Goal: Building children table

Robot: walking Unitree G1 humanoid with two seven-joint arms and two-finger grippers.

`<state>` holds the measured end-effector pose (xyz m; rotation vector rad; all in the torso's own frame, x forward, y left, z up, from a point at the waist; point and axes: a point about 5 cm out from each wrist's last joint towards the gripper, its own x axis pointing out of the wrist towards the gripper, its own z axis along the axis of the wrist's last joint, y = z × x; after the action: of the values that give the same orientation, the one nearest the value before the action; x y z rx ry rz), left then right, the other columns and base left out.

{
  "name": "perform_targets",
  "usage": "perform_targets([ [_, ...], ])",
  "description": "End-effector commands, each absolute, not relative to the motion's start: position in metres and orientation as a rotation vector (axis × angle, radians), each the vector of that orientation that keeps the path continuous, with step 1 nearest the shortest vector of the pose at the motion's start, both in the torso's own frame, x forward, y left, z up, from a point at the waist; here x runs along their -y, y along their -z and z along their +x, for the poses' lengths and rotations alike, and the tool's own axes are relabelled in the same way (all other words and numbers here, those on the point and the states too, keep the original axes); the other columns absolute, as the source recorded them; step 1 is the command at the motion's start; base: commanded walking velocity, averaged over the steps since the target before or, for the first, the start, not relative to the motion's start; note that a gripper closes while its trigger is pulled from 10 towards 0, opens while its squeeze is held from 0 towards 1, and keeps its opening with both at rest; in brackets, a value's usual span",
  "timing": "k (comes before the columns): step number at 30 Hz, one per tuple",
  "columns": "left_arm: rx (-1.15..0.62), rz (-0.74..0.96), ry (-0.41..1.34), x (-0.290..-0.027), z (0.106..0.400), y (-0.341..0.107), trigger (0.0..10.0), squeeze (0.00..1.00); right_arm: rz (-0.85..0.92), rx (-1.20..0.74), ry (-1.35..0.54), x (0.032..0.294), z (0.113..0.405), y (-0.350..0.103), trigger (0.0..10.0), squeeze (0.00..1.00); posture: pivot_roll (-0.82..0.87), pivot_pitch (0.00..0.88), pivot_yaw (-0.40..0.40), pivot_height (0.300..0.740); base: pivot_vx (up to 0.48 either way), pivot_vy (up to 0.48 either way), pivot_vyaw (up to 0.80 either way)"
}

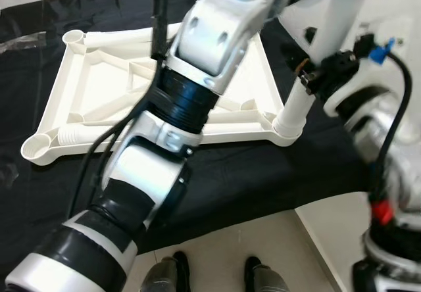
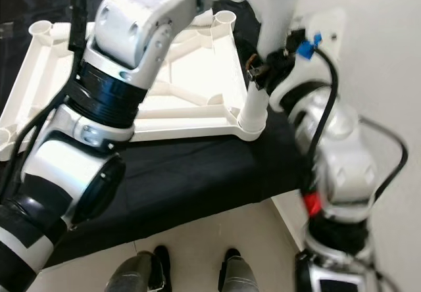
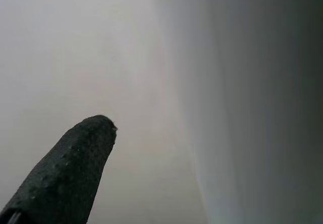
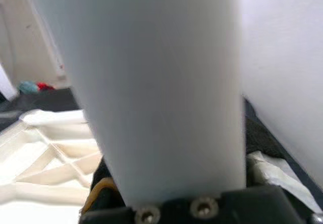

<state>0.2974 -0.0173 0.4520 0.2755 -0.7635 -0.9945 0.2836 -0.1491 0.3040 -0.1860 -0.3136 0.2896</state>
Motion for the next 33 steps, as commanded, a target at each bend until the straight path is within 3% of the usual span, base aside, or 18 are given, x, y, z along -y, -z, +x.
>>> perform_targets([
  [1,0.850,0.201,0.812,-0.041,0.307,-0.475,10.0,1.00,-0.185,0.002,-0.344,0.141,0.287,-0.242,0.0,0.00,-0.05,0.286,0.032,0.740,0.000,0.000,0.00],
  [2,0.861,0.231,0.720,-0.152,0.310,-0.460,10.0,1.00,-0.171,-0.021,-0.282,0.140,0.283,-0.234,0.0,0.00,-0.05,0.287,0.034,0.740,0.000,0.000,0.00],
  [4,0.861,0.231,0.720,-0.152,0.310,-0.460,10.0,1.00,-0.171,-0.021,-0.282,0.140,0.283,-0.234,0.0,0.00,-0.05,0.287,0.034,0.740,0.000,0.000,0.00],
  [5,0.845,0.235,0.686,-0.175,0.304,-0.455,10.0,1.00,-0.177,-0.044,-0.235,0.136,0.279,-0.231,0.0,0.00,-0.05,0.286,0.036,0.740,0.000,0.000,0.00],
  [18,0.784,0.202,0.722,-0.179,0.305,-0.446,10.0,1.00,-0.171,-0.014,-0.146,0.135,0.279,-0.239,0.0,0.00,-0.05,0.279,0.045,0.740,0.000,0.000,0.00],
  [19,0.778,0.184,0.736,-0.181,0.305,-0.445,10.0,0.33,-0.172,-0.015,-0.141,0.134,0.279,-0.239,0.0,0.00,-0.06,0.276,0.047,0.740,0.000,0.000,0.00],
  [20,0.772,0.171,0.746,-0.183,0.304,-0.444,10.0,0.11,-0.171,-0.016,-0.138,0.134,0.278,-0.239,0.0,0.00,-0.06,0.275,0.047,0.740,0.000,0.000,0.00],
  [21,0.772,0.171,0.746,-0.183,0.304,-0.444,10.0,0.11,-0.171,-0.016,-0.138,0.134,0.278,-0.239,0.0,0.00,-0.06,0.275,0.047,0.740,0.000,0.000,0.00],
  [22,0.762,0.143,0.762,-0.187,0.304,-0.442,10.0,0.00,-0.165,-0.014,-0.133,0.135,0.278,-0.240,0.0,0.00,-0.06,0.275,0.047,0.740,0.000,0.000,0.00],
  [29,0.757,0.111,0.783,-0.188,0.304,-0.442,10.0,0.00,-0.161,-0.010,-0.123,0.136,0.278,-0.241,0.0,0.00,-0.05,0.273,0.047,0.740,0.000,0.000,0.00],
  [33,0.726,0.001,0.773,-0.195,0.306,-0.431,10.0,0.00,-0.004,-0.015,0.069,0.151,0.276,-0.236,0.0,0.00,-0.05,0.264,0.043,0.740,0.000,0.000,0.00],
])
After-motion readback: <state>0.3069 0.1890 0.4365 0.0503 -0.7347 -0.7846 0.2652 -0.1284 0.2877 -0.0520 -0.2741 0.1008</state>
